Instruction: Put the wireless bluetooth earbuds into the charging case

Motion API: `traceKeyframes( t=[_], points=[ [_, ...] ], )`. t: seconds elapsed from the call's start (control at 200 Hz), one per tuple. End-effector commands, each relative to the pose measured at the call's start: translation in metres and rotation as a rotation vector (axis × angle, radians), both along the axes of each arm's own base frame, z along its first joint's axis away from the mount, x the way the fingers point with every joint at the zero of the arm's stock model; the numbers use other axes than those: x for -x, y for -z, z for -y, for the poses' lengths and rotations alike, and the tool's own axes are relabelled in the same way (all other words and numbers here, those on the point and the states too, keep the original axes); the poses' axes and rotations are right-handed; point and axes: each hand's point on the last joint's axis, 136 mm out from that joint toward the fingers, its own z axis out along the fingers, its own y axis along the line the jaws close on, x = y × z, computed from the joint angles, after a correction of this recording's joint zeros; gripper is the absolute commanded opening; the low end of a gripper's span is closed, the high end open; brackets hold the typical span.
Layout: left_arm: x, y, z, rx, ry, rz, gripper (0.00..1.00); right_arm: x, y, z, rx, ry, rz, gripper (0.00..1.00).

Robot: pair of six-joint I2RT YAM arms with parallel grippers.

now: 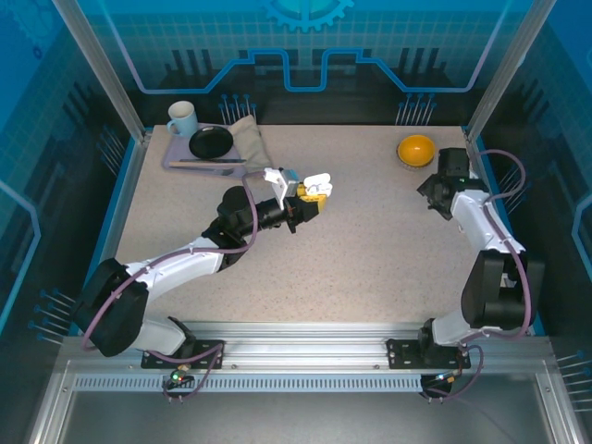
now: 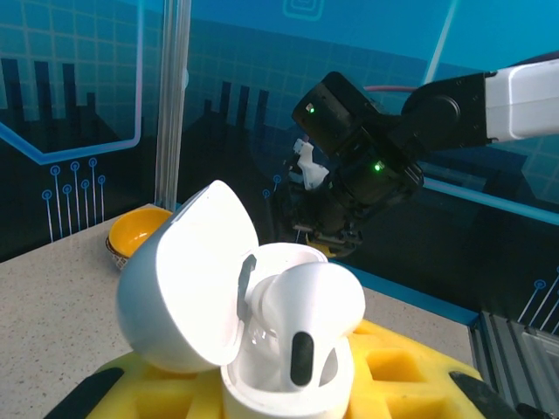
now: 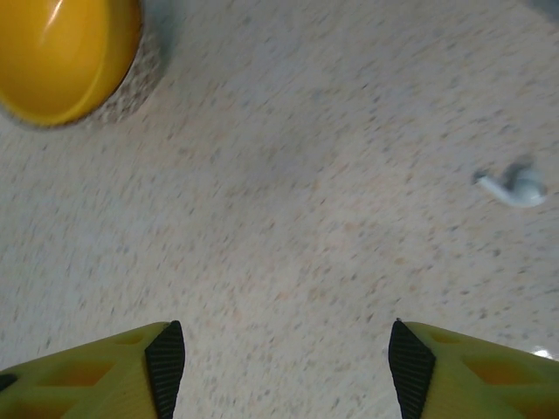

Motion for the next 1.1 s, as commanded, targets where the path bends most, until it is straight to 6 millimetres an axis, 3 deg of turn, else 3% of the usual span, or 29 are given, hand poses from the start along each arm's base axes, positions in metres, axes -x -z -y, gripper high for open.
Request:
traceKeyframes(
  t=[0.0,0.225,0.38,0.53,0.695,0.885,1.096],
  points=[
    [0.002,-0.018,-0.006,0.004,-0.02,0.048,0.0,0.009,0.001,0.03,0.04,0.136,-0.055,0.67],
    [0.0,-0.022,-0.005,-0.003,-0.021,0.034,0.0,0.01,0.034,0.067,0.001,0.209,-0.156,0.67],
    [-0.002,-0.021,-0.002,-0.018,-0.015,0.025,0.0,0.021,0.062,0.09,-0.054,0.302,-0.229,0.66],
    [-0.005,-0.02,0.0,-0.022,-0.02,0.025,0.0,0.025,0.087,0.101,-0.112,0.348,-0.275,0.65],
    [-0.01,-0.017,0.002,-0.021,-0.025,0.016,0.0,0.02,0.101,0.113,-0.105,0.357,-0.319,0.64],
    [-0.014,-0.016,0.005,-0.026,-0.026,0.016,0.0,0.015,0.115,0.115,-0.111,0.333,-0.367,0.62],
    [-0.018,-0.018,0.008,-0.013,-0.02,0.013,0.0,0.025,0.123,0.094,-0.174,0.309,-0.392,0.58]
  ],
)
